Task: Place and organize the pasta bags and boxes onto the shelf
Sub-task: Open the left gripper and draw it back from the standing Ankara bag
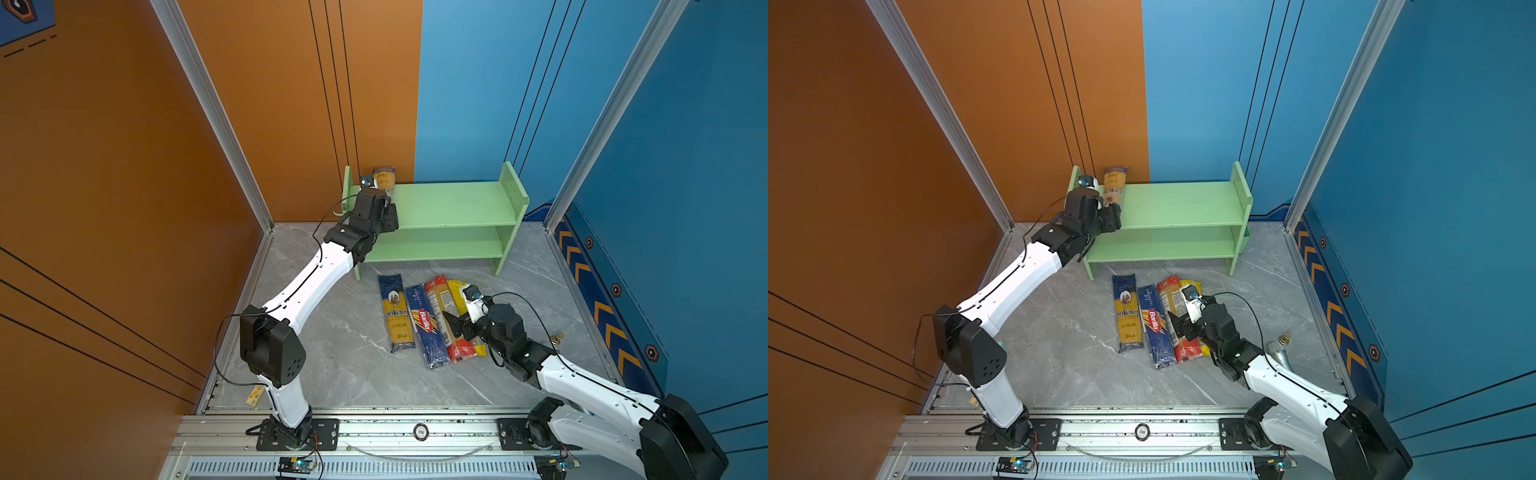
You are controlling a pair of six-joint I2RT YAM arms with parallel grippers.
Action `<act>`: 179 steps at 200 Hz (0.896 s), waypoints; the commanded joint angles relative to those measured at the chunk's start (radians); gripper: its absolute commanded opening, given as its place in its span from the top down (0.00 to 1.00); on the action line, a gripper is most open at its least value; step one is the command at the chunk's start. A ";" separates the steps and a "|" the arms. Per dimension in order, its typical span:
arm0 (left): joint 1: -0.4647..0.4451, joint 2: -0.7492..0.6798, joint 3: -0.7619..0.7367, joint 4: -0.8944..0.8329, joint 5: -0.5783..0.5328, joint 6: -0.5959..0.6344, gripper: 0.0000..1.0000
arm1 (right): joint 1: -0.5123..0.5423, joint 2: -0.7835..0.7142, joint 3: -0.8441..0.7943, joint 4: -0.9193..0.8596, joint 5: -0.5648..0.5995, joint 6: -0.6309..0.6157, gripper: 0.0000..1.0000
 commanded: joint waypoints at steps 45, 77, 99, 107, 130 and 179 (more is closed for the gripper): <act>0.012 -0.062 -0.038 0.050 0.022 0.034 0.20 | -0.004 0.001 -0.001 0.011 -0.017 0.019 0.07; 0.012 -0.081 -0.043 0.055 0.020 0.051 0.15 | -0.004 0.004 0.005 0.012 -0.020 0.019 0.07; 0.011 -0.102 -0.055 0.067 0.025 0.057 0.15 | -0.004 0.011 0.013 0.009 -0.023 0.023 0.07; 0.012 -0.110 -0.062 0.073 0.028 0.057 0.10 | -0.004 0.014 0.017 0.007 -0.023 0.024 0.08; 0.012 -0.136 -0.080 0.086 0.042 0.066 0.05 | -0.004 0.023 0.025 0.008 -0.026 0.027 0.07; 0.010 -0.200 -0.141 0.118 0.054 0.072 0.04 | -0.003 0.033 0.035 0.006 -0.032 0.031 0.07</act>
